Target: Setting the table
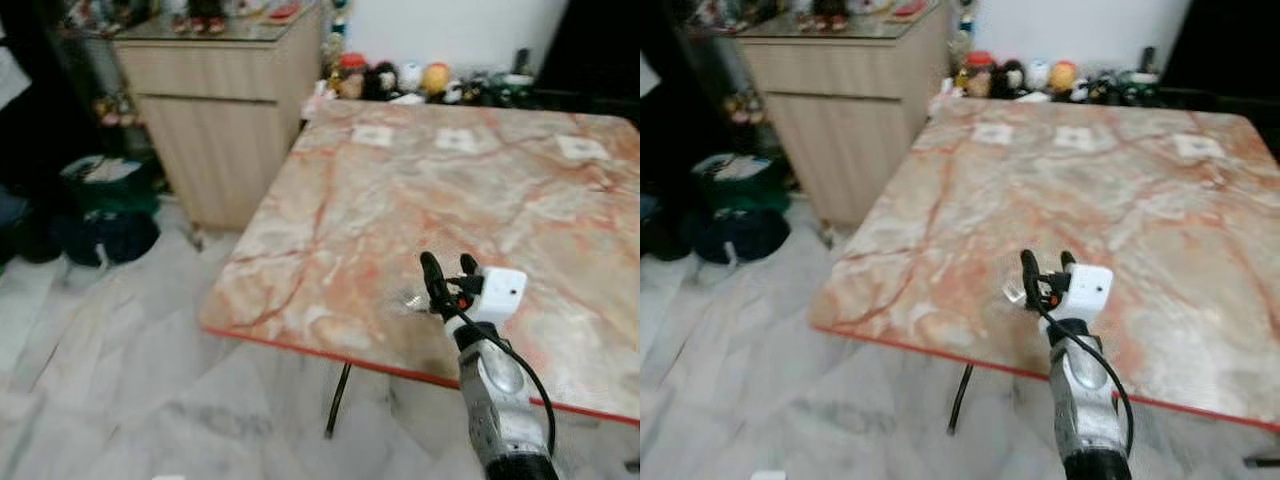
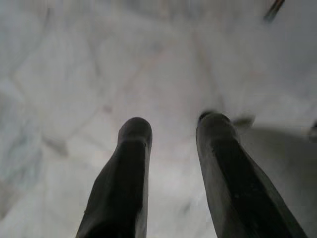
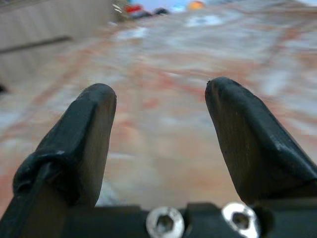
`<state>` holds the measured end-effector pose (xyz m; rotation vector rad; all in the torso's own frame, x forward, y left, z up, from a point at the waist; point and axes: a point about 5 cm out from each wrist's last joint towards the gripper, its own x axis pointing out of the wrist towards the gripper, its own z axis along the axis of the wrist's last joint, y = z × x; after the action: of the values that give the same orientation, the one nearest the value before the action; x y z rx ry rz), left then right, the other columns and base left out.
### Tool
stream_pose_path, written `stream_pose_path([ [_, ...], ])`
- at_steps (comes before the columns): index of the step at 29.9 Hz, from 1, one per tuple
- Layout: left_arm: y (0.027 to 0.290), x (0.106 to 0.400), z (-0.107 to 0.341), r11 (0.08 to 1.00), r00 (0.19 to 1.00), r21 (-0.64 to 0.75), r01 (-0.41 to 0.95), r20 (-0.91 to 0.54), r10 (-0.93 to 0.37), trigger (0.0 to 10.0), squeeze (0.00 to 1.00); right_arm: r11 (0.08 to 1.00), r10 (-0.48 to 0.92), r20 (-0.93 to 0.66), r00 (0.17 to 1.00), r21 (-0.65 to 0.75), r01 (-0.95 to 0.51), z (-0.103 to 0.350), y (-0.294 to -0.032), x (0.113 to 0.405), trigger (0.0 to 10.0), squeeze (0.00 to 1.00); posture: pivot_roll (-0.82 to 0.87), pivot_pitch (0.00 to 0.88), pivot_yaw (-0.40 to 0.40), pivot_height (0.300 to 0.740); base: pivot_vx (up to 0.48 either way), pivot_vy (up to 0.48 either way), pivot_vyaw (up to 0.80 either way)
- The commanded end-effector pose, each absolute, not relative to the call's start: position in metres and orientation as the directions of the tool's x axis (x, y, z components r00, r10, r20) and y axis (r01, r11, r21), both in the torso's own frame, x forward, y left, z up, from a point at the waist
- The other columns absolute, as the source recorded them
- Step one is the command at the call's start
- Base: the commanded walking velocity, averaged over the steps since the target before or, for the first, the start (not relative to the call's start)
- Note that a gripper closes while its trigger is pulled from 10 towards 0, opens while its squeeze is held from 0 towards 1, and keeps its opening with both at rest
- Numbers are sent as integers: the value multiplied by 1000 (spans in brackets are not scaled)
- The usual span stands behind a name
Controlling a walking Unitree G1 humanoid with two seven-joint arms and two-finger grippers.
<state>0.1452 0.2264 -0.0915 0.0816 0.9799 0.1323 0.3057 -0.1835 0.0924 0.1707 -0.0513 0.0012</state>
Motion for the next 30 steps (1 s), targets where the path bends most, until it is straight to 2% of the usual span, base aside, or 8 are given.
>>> stream_pose_path([
  [1, 231, 130, -96, 987, 503, 147, -60, -850, 157, 10000, 0, 984, 8, 58, 998, 178, -18, 96, -178, 308, 10000, 0, -65, 0, 37, 740, 0, 0, 0],
  [9, 230, 130, -97, 988, 502, 147, -55, -851, 154, 10000, 0, 990, 57, 68, 996, 129, -65, 104, -188, 312, 10000, 0, -62, 0, 38, 740, 0, 0, 0],
  [13, 230, 131, -96, 988, 504, 146, -57, -850, 155, 10000, 0, 985, 175, -27, 984, 14, -175, 107, -205, 316, 10000, 0, -64, 0, 39, 740, 0, 0, 0],
  [14, 230, 131, -96, 987, 505, 144, -66, -849, 157, 10000, 0, 963, 267, -51, 962, -31, -269, 109, -209, 315, 10000, 0, -65, 0, 40, 740, 0, 0, 0],
  [17, 230, 132, -96, 987, 506, 143, -72, -848, 159, 10000, 0, 917, 372, -131, 919, -103, -386, 109, -219, 312, 10000, 0, -66, 0, 45, 740, 0, 0, 0],
  [24, 230, 134, -95, 987, 511, 135, -84, -845, 159, 10000, 0, 839, 529, -209, 822, -13, -544, 117, -233, 310, 10000, 0, -63, 0, 51, 740, 0, 0, 0],
  [26, 230, 135, -95, 988, 511, 132, -82, -845, 156, 10000, 0, 790, 564, -323, 760, -59, -611, 106, -236, 306, 10000, 0, -57, 3, 50, 740, 0, 0, 0],
  [30, 230, 135, -95, 988, 511, 131, -87, -845, 157, 10000, 0, 770, 588, -364, 723, -25, -638, 99, -238, 303, 10000, 0, -50, 7, 50, 740, 0, 0, 0],
])
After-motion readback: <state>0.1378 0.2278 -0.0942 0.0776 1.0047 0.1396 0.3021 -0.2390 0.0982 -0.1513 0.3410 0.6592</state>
